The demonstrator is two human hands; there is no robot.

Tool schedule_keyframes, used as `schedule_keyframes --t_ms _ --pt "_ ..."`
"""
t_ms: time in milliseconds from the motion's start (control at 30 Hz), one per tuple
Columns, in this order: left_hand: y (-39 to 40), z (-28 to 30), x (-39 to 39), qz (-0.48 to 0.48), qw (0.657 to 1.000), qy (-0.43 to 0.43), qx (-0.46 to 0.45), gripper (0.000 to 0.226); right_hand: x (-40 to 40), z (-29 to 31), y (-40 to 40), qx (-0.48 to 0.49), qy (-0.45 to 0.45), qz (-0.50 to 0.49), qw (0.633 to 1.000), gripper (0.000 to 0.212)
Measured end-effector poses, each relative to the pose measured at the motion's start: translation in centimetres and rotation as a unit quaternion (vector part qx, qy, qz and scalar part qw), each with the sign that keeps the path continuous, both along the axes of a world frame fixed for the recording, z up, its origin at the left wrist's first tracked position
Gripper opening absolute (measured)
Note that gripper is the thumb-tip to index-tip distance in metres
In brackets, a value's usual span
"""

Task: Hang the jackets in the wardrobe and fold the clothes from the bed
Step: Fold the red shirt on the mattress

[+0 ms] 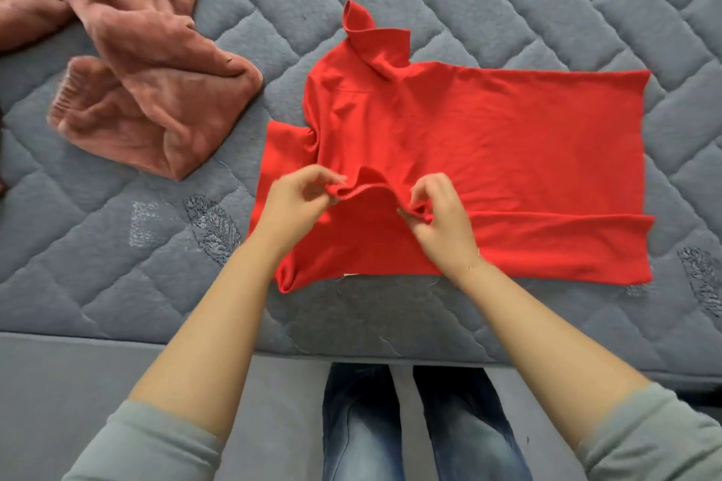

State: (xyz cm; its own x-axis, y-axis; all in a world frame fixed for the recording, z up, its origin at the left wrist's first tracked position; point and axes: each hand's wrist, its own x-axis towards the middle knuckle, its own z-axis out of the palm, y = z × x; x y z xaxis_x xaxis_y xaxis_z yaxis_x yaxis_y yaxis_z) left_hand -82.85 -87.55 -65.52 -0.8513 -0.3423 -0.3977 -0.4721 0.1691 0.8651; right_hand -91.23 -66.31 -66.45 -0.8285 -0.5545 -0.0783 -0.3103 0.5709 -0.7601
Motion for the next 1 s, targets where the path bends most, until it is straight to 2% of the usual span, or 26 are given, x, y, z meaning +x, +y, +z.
schedule_keyframes --t_ms 67,100,167,233,300,367,433,500,600,733,900,933,1000 --pt "-0.2 -0.3 3.0 -0.038 0.999 -0.030 0.016 0.036 2.2 0.2 0.9 0.047 0.002 0.085 0.995 0.032" --pt "-0.2 -0.6 4.5 -0.073 0.996 -0.045 -0.012 0.035 3.2 0.1 1.2 0.087 -0.013 0.123 0.989 0.032" --pt "-0.1 -1.2 6.8 -0.184 0.971 -0.084 -0.126 0.034 4.8 -0.5 1.8 0.178 -0.038 0.175 0.968 0.031" --pt "0.6 -1.4 7.7 -0.280 0.917 -0.136 -0.251 0.039 6.2 -0.9 2.2 0.230 -0.044 0.201 0.951 0.035" --pt "1.5 -0.7 7.0 -0.300 0.876 -0.175 -0.333 0.038 6.9 -0.7 2.3 0.230 -0.058 0.201 0.950 0.040" --pt "2.0 0.6 5.3 -0.272 0.862 -0.190 -0.383 0.032 6.7 0.2 2.5 0.176 -0.105 0.161 0.965 0.037" --pt "2.5 2.2 2.6 -0.205 0.882 -0.171 -0.389 0.031 5.2 1.5 2.8 0.106 -0.146 0.079 0.980 0.033" --pt "3.1 3.7 -1.0 -0.150 0.909 -0.129 -0.366 0.031 2.4 2.6 3.3 0.072 -0.148 0.002 0.986 0.033" --pt "4.4 4.6 -7.6 -0.163 0.927 -0.091 -0.325 0.033 -4.1 3.2 4.9 0.072 -0.111 -0.047 0.990 0.033" --pt "6.6 2.9 -16.7 -0.197 0.915 -0.071 -0.344 0.037 -15.0 2.2 9.0 0.147 -0.052 -0.040 0.987 0.039" --pt "9.9 -1.0 -24.9 -0.257 0.933 -0.058 -0.247 0.040 -25.8 -0.3 13.9 0.277 0.035 -0.033 0.960 0.044" --pt "10.3 -1.9 -25.6 -0.256 0.931 -0.058 -0.254 0.041 -27.0 -0.8 14.6 0.299 0.042 -0.013 0.953 0.047" --pt "10.6 -3.4 -26.4 -0.235 0.912 -0.062 -0.330 0.049 -28.9 -1.6 15.9 0.334 0.047 0.017 0.941 0.051"
